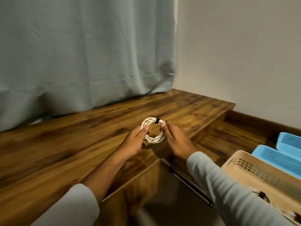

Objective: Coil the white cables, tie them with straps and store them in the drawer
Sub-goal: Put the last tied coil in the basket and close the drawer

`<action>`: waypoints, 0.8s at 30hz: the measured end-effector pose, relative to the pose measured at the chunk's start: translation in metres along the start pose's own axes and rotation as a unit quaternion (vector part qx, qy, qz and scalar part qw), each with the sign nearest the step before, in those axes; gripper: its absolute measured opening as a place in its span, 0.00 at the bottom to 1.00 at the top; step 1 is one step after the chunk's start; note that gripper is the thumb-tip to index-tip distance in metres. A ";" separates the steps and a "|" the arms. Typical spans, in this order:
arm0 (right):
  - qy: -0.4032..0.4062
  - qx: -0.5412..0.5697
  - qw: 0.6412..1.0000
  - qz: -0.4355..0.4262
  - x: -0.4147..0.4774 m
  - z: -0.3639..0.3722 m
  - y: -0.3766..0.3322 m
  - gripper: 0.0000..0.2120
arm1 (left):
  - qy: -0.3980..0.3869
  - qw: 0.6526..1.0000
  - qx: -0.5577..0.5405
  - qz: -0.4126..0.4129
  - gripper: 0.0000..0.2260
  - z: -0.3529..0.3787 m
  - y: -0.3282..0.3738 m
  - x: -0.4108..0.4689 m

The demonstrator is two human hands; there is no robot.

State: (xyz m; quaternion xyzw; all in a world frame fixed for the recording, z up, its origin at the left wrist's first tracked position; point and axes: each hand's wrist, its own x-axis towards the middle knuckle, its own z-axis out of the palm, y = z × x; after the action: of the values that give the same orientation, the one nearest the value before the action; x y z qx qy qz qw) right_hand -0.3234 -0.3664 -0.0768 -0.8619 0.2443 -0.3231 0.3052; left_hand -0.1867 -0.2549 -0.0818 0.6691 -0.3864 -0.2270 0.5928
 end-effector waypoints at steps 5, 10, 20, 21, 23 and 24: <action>0.017 -0.036 0.998 0.054 -0.023 -0.086 0.051 0.18 | -0.099 0.992 0.071 0.011 0.11 0.079 0.014 0.011; 0.037 0.026 0.987 0.156 -0.063 -0.150 0.095 0.13 | -0.123 0.990 0.074 -0.009 0.12 0.153 0.018 0.022; 0.066 0.024 0.940 0.333 -0.124 -0.213 0.166 0.06 | -0.219 0.964 0.143 0.050 0.05 0.261 0.035 0.016; 0.063 0.015 0.937 0.345 -0.128 -0.213 0.173 0.06 | -0.213 0.959 0.172 0.075 0.05 0.269 0.036 0.015; 0.042 -0.020 0.934 0.355 -0.132 -0.210 0.184 0.06 | -0.206 0.946 0.219 0.118 0.05 0.284 0.033 0.014; 0.029 -0.044 0.934 0.354 -0.134 -0.208 0.191 0.06 | -0.201 0.940 0.242 0.134 0.05 0.292 0.030 0.014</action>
State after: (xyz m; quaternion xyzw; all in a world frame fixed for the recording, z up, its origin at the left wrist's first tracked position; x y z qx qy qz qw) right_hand -0.6029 -0.4929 -0.1357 -0.7223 0.5565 -0.2073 0.3544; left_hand -0.4081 -0.4466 -0.1077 0.6749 -0.6269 -0.1750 0.3478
